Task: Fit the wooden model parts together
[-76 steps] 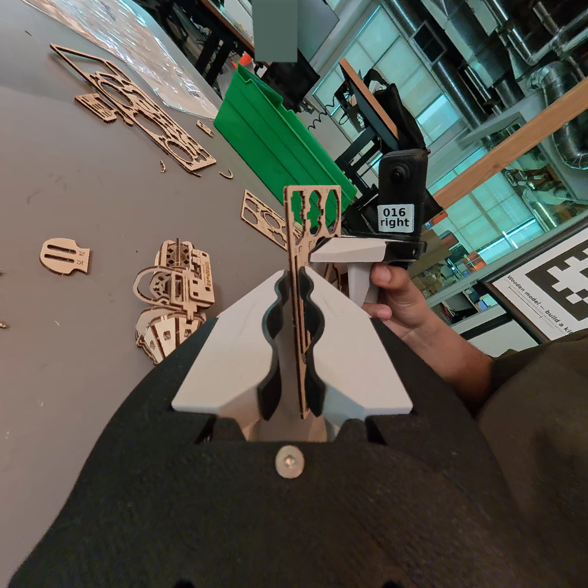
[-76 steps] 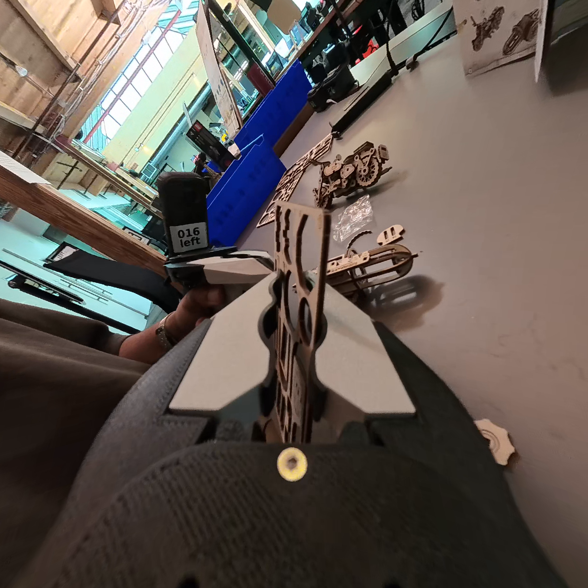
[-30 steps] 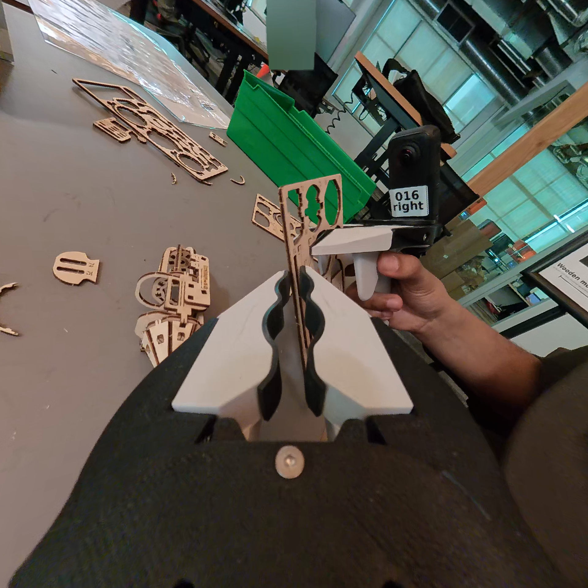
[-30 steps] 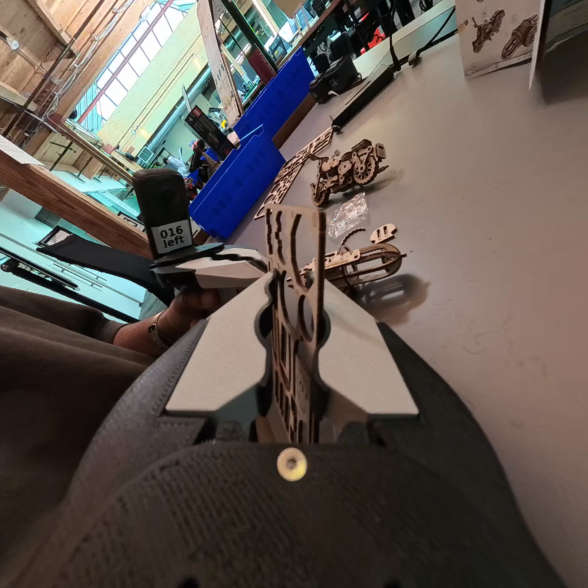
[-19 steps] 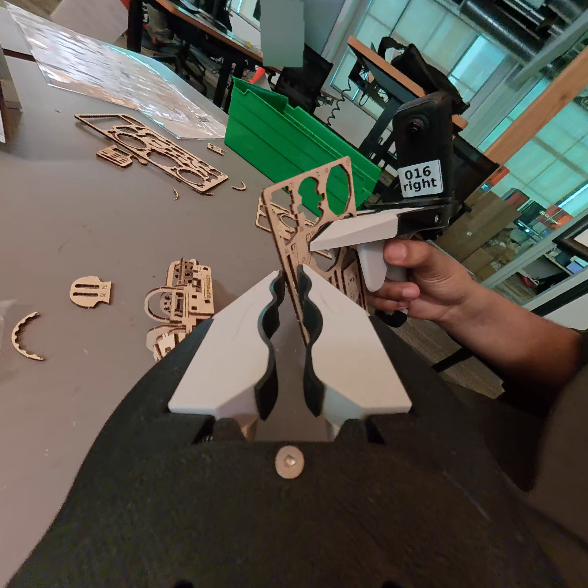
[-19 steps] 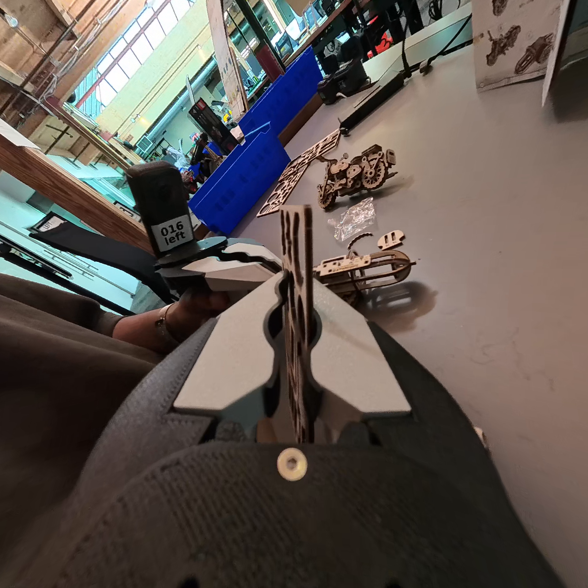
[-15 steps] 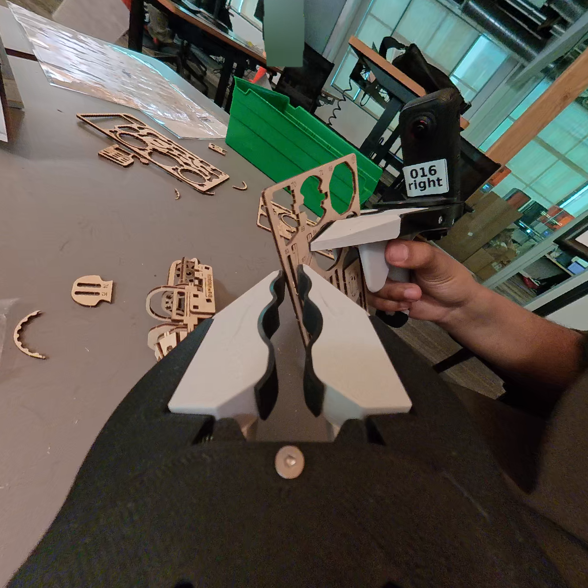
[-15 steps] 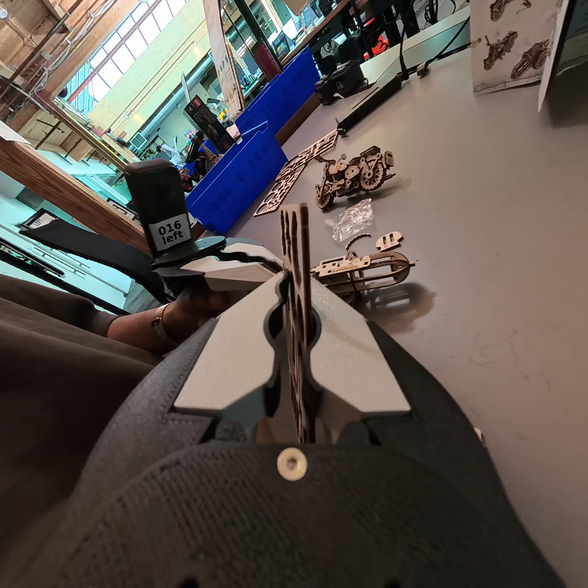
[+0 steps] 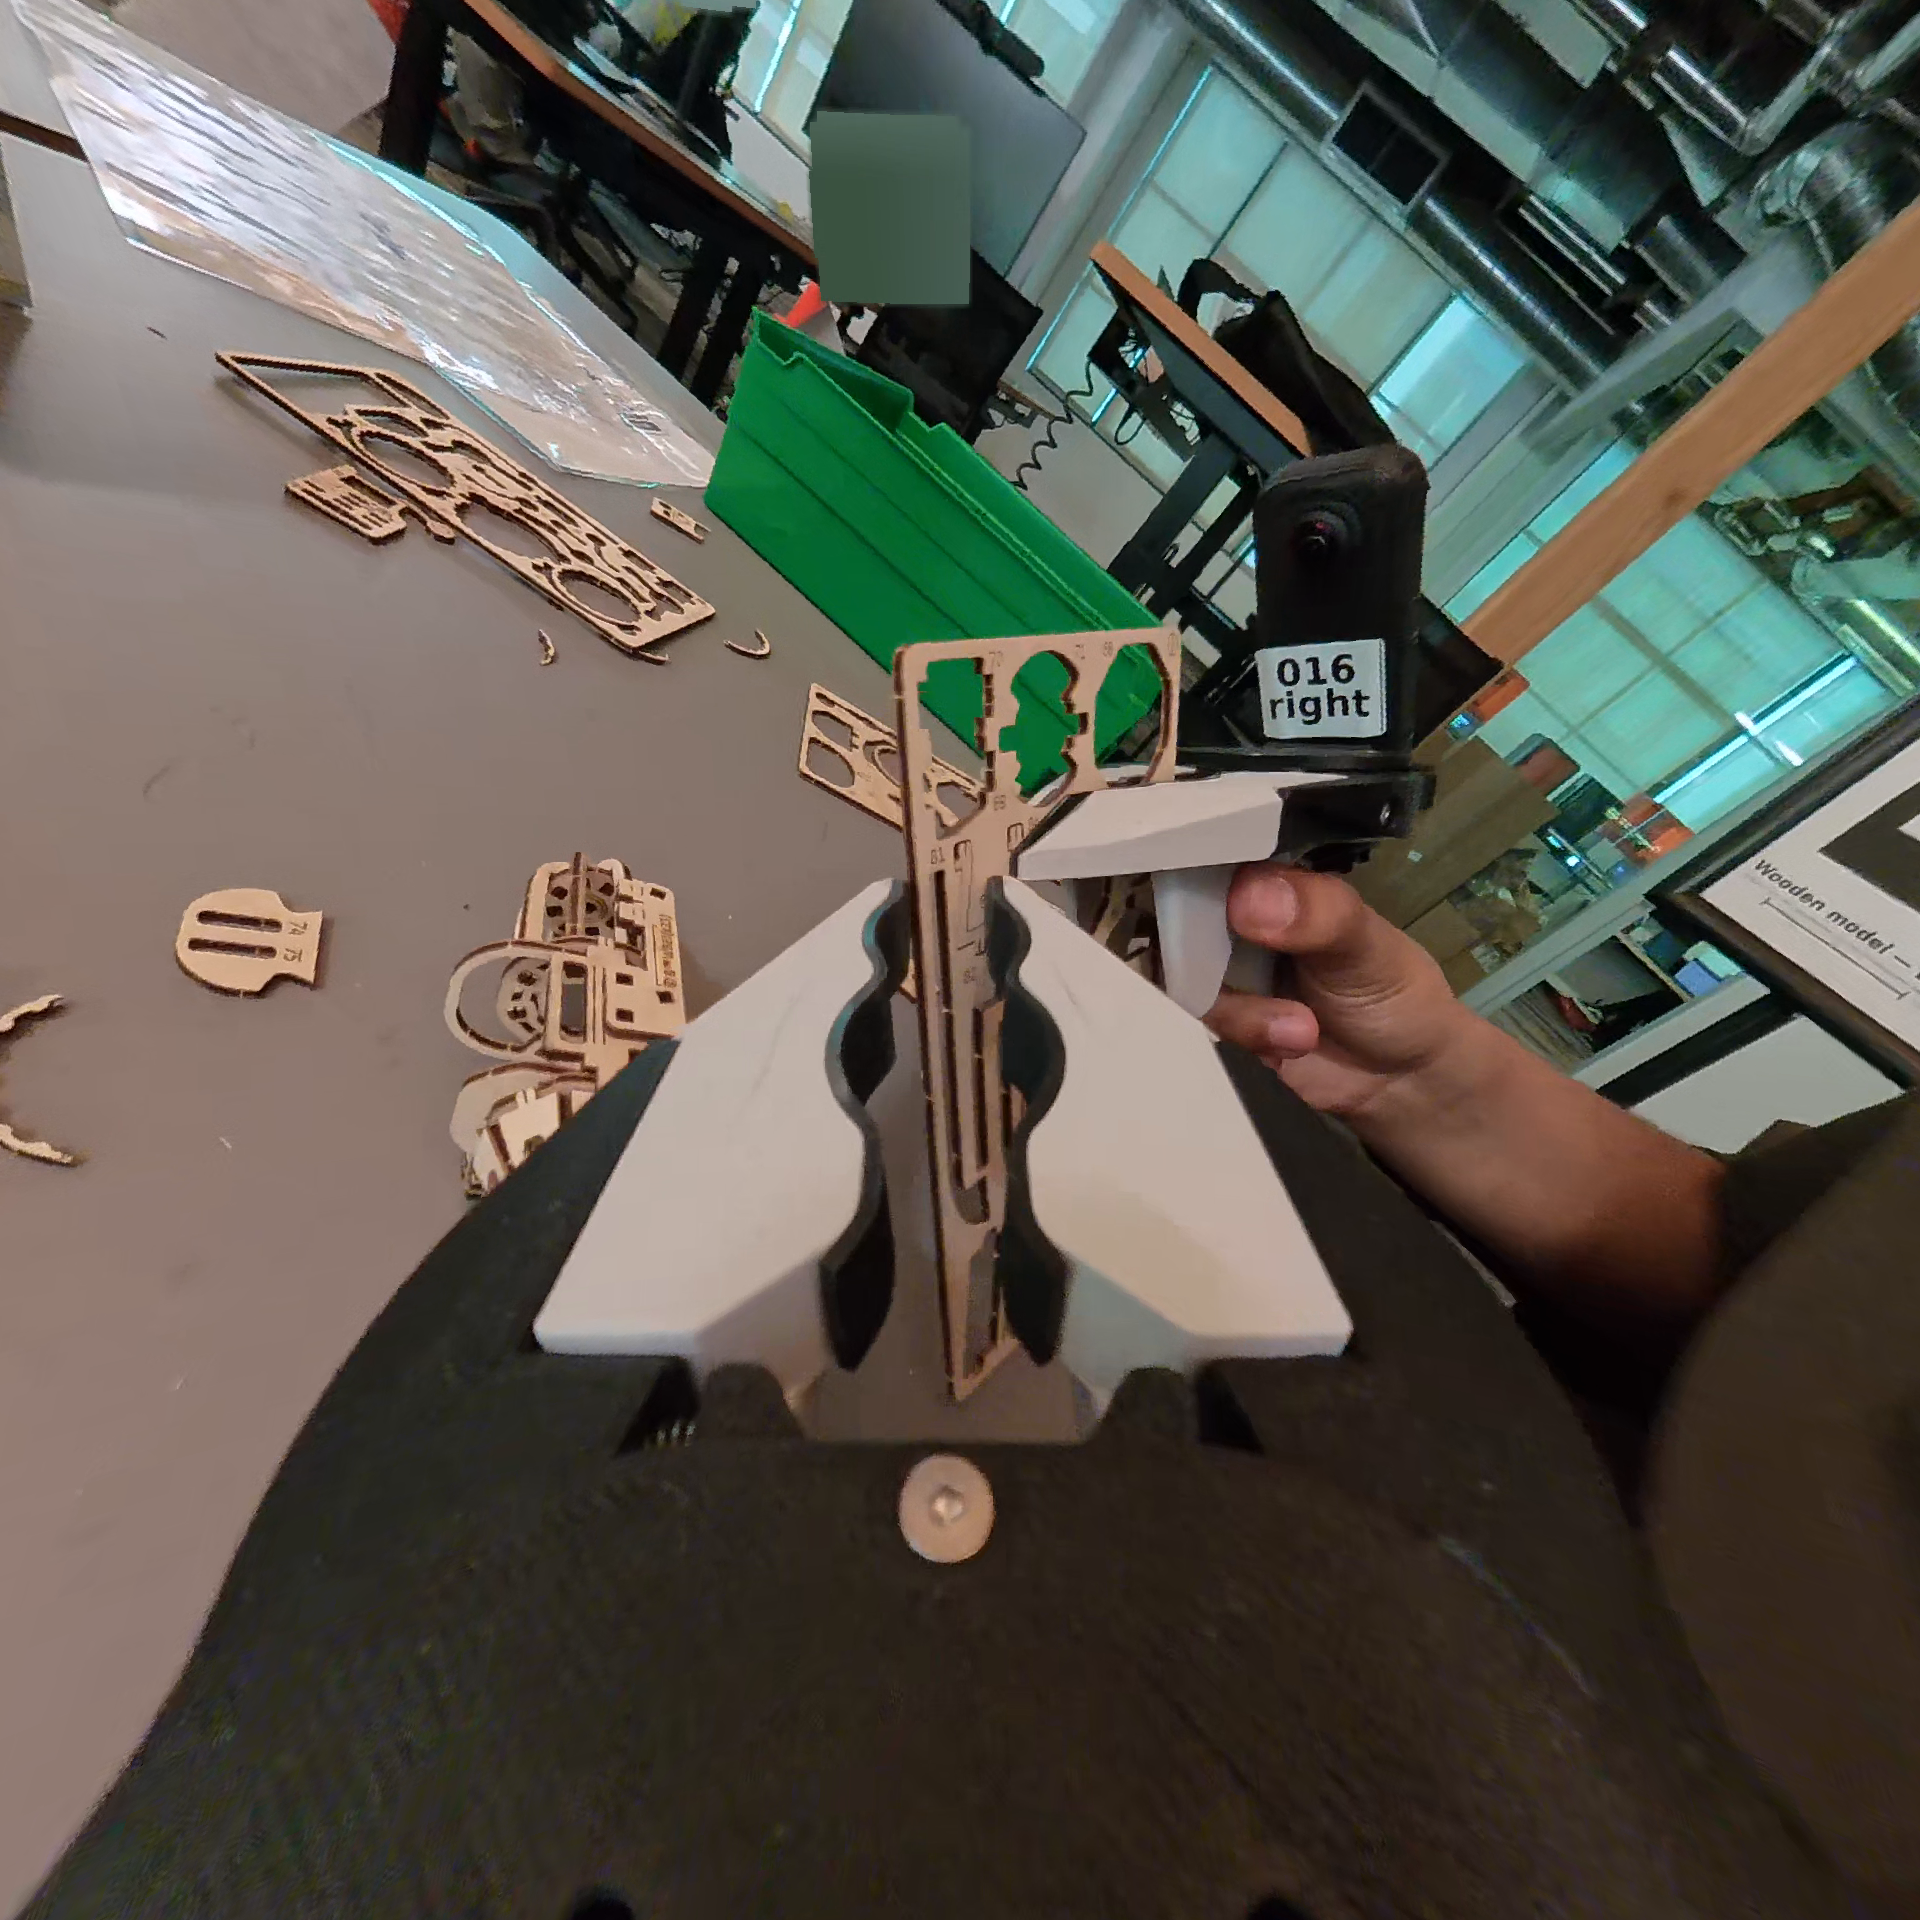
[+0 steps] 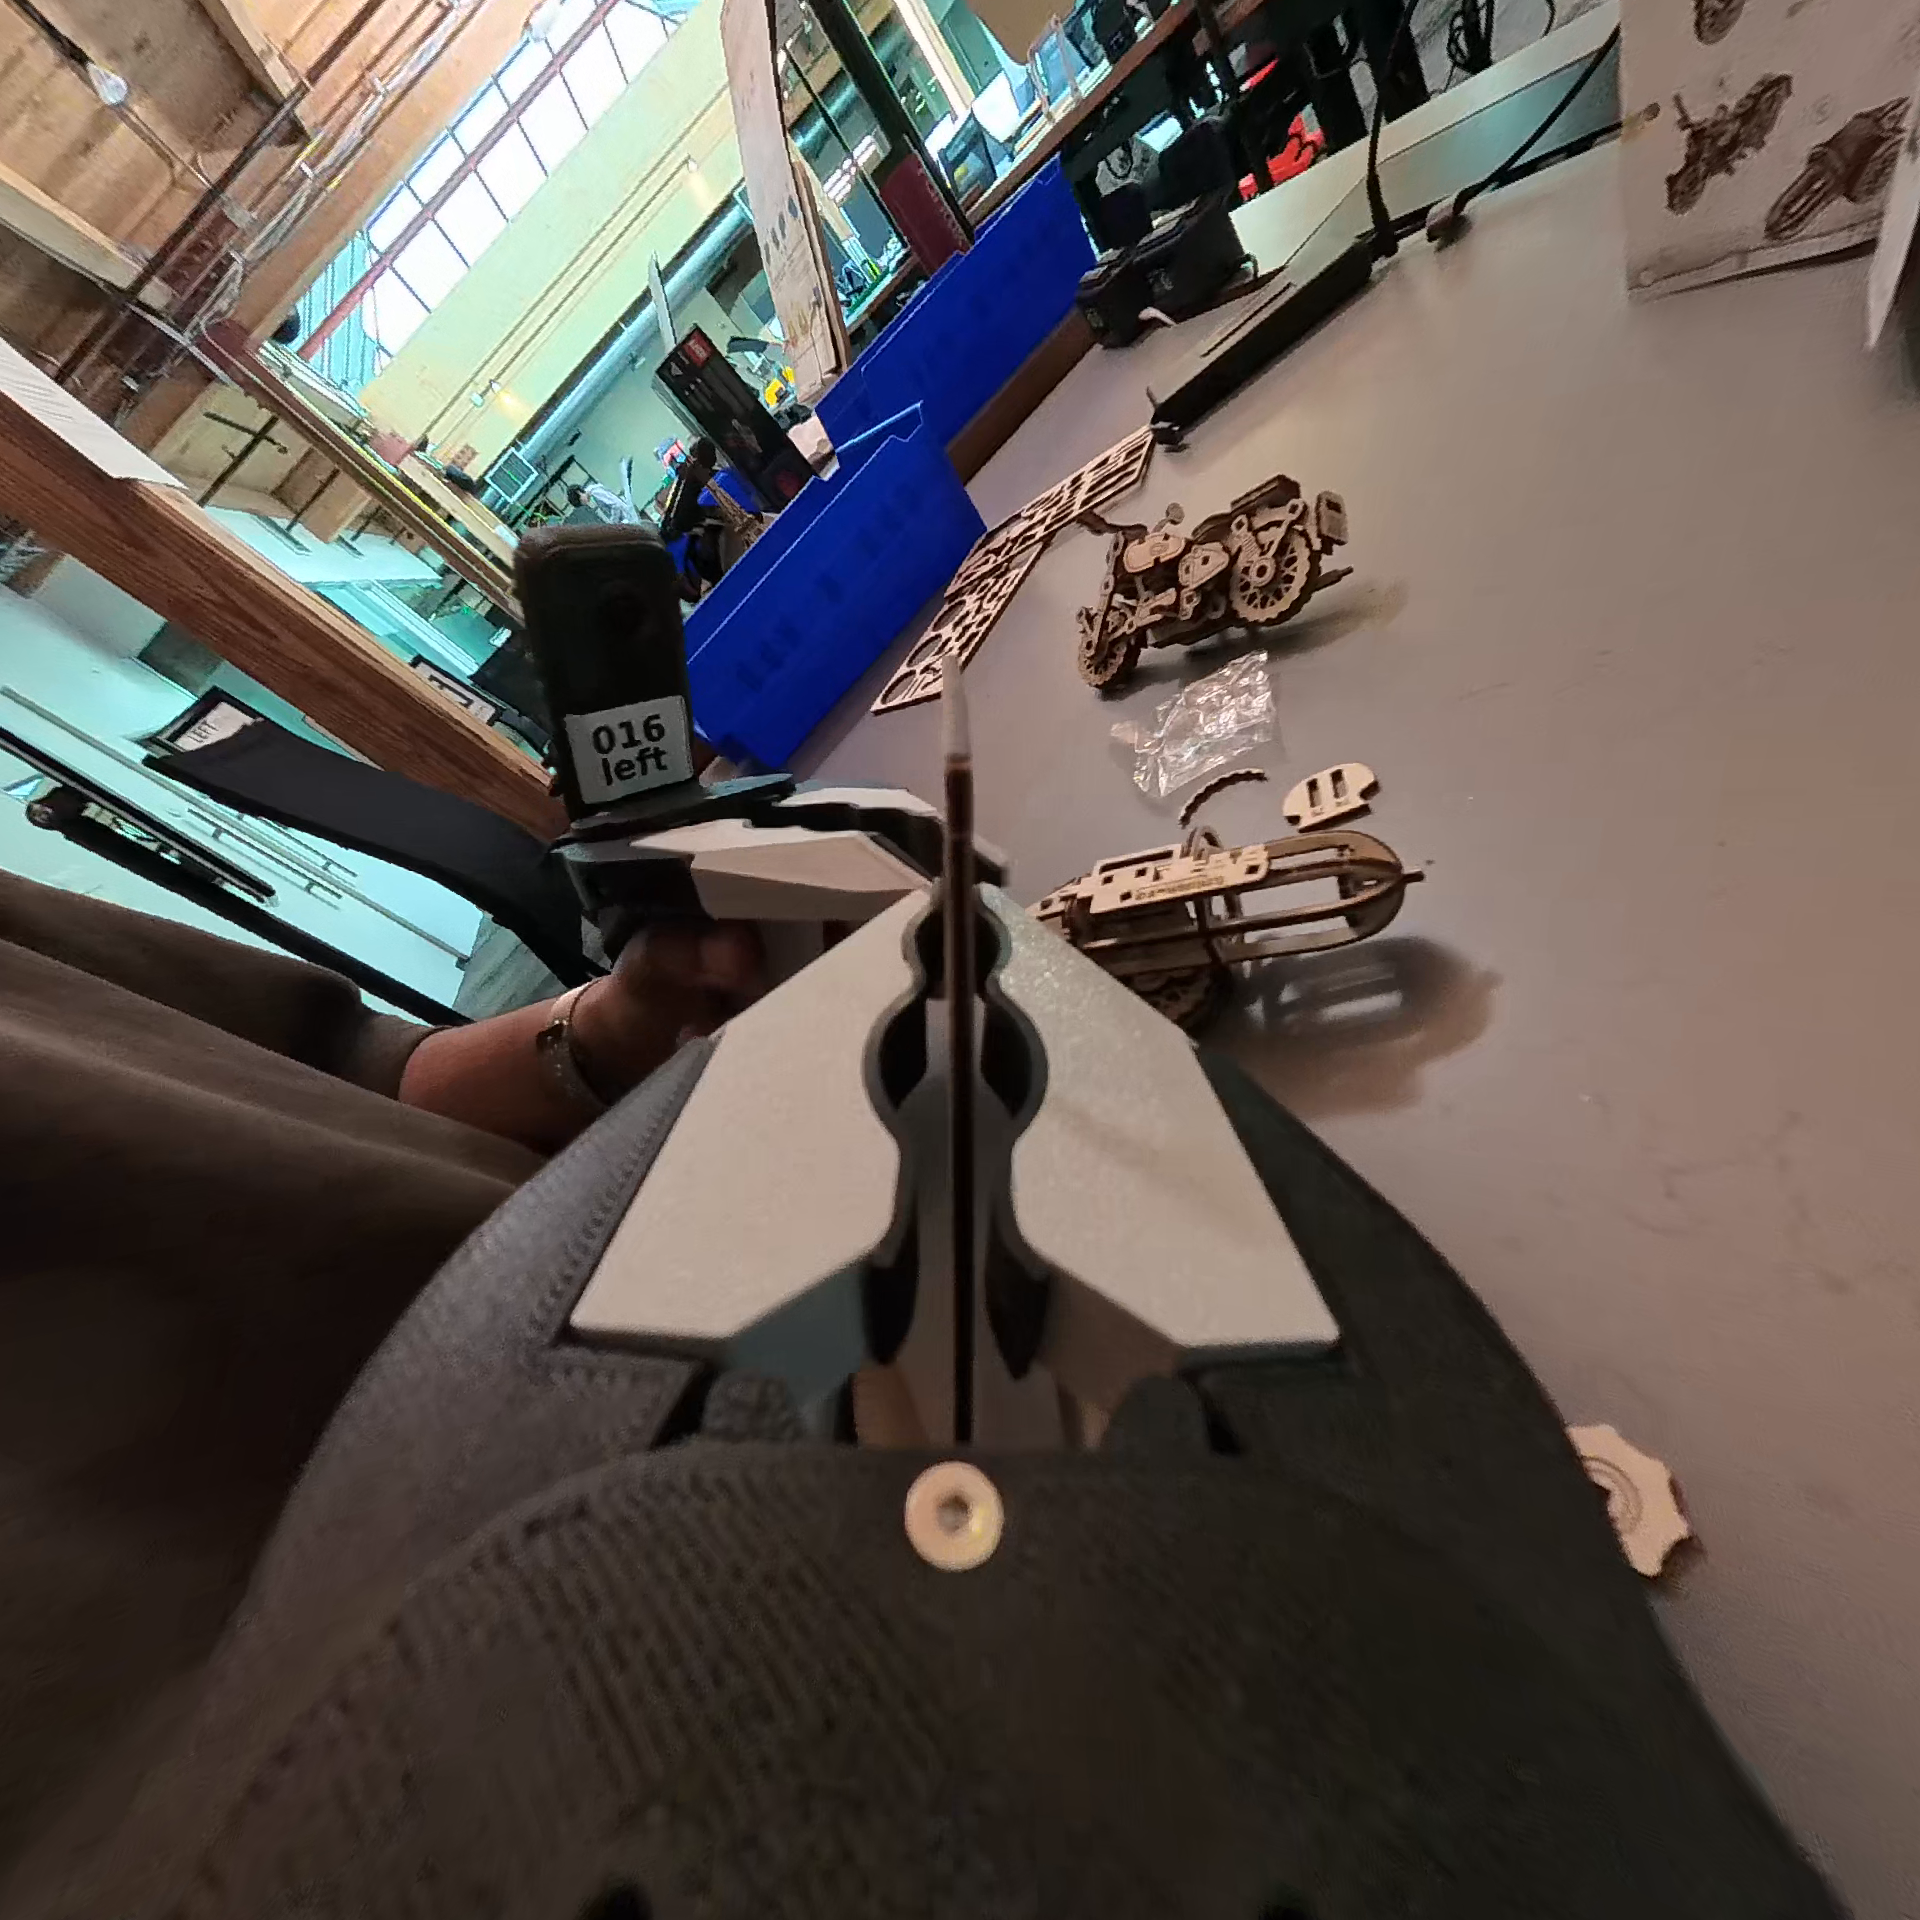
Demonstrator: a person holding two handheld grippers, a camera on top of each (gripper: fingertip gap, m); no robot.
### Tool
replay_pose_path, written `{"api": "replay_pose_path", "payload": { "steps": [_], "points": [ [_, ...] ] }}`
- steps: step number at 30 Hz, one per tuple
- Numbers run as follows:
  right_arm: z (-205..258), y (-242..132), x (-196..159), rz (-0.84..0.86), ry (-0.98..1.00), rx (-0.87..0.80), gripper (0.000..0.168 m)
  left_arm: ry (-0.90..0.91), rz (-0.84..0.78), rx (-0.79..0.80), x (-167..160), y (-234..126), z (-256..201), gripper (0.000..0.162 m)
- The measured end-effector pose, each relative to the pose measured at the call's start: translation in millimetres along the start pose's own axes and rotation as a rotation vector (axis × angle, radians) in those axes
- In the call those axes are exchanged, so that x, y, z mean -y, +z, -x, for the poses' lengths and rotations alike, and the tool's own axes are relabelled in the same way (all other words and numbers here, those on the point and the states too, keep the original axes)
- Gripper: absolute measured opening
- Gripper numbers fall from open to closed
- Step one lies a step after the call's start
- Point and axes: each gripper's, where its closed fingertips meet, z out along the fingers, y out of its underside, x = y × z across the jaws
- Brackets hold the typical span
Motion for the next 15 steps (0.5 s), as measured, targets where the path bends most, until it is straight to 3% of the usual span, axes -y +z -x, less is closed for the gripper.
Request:
{"api": "replay_pose_path", "payload": {
  "steps": [15],
  "points": [
    [5,-4,10,-0.082,0.096,0.120,0.012,-0.213,-0.054,-0.198,11,-6,-15,0.001]
  ]
}}
